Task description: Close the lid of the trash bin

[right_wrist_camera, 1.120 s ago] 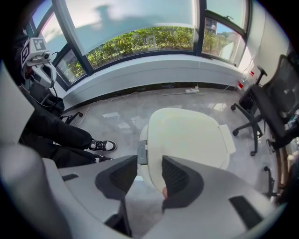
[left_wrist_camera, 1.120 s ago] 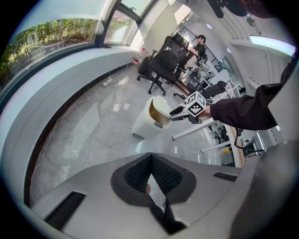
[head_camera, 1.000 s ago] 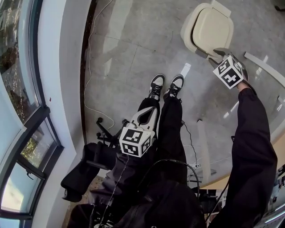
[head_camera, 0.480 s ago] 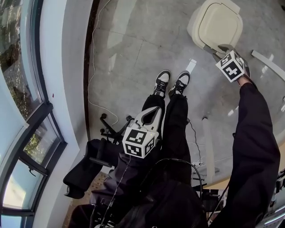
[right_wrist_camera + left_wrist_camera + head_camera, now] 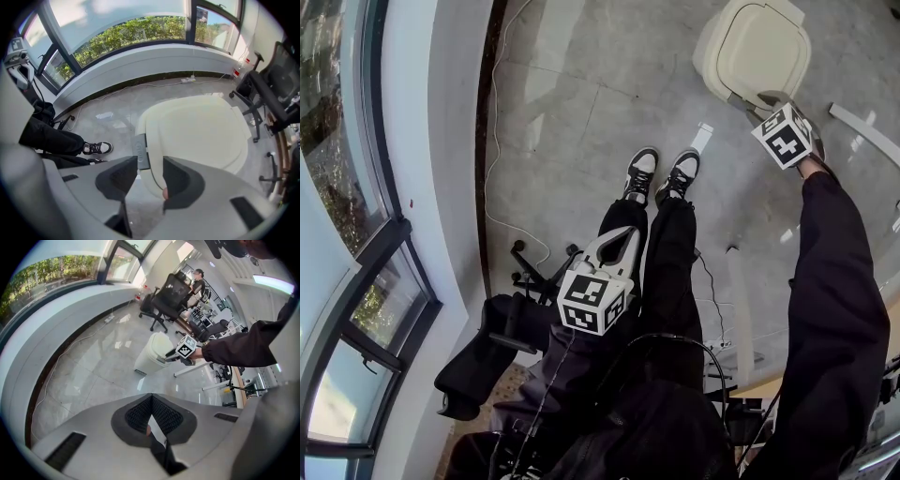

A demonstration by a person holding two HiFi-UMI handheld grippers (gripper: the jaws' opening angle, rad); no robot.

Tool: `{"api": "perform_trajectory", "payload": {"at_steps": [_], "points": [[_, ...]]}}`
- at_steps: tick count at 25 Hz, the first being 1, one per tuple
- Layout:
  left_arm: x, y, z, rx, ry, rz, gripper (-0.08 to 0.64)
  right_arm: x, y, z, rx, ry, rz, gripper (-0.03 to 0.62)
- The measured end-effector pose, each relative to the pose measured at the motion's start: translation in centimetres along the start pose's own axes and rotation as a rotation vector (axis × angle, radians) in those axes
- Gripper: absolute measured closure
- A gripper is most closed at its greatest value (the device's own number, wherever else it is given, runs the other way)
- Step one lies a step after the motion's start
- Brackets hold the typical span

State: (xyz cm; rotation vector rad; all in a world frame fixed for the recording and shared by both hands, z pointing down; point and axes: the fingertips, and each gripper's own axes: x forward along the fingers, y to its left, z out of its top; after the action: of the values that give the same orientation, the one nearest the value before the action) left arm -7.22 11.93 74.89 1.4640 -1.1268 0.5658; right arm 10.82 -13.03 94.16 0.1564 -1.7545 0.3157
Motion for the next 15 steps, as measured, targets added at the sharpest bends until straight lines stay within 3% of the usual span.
{"api": "perform_trajectory", "payload": {"at_steps": [15], "points": [[0.46, -0.1, -0.15, 0.003, 0.005, -0.002, 0.558, 0.55, -0.22, -0.01, 0.037, -0.004, -0.003, 0.422]]}}
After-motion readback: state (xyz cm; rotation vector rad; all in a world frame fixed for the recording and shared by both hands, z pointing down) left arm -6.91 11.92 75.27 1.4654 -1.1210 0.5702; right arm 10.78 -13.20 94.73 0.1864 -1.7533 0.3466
